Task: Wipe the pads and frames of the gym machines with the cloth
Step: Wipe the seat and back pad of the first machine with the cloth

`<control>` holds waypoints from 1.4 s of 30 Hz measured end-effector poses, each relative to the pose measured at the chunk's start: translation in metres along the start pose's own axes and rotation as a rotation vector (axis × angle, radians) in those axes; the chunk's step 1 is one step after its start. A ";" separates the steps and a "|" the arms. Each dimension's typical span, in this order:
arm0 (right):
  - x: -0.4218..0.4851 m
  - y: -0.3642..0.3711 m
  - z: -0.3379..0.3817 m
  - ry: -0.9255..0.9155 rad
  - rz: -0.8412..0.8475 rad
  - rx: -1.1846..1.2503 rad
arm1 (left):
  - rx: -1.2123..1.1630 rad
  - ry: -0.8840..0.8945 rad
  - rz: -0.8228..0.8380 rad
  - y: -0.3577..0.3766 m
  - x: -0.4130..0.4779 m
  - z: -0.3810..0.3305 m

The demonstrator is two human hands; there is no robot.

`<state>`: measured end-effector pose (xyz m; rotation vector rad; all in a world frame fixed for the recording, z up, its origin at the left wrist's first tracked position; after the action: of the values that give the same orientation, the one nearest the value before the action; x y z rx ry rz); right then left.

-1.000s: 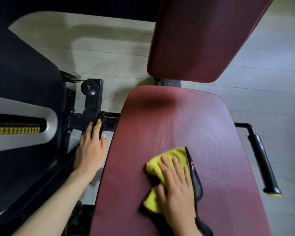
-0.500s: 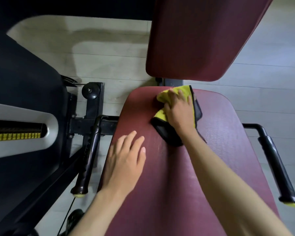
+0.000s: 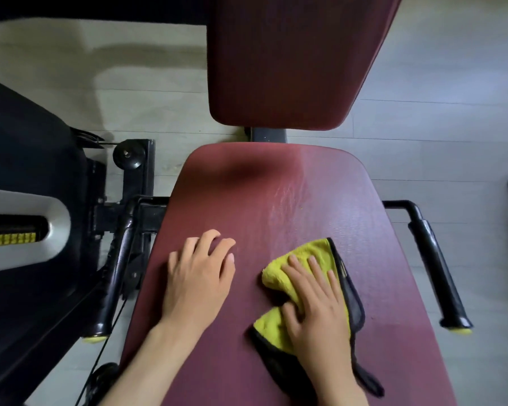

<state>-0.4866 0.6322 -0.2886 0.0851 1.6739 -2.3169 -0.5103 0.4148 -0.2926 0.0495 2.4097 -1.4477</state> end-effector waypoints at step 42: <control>0.189 0.003 -0.087 0.041 0.029 -0.235 | 0.165 0.043 0.141 0.047 -0.003 -0.097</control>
<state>-0.6776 0.6769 -0.3596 0.1084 1.9385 -2.0941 -0.5233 0.5220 -0.2901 0.2864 2.2630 -1.5903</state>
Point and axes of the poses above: each hand's wrist, its own x-axis towards the middle knuckle, its own y-axis out of the palm, z = x × y, the point moved 3 cm from there along x, towards the middle knuckle, and after that the axes turned 13 degrees about -x, right-handed, at the moved point
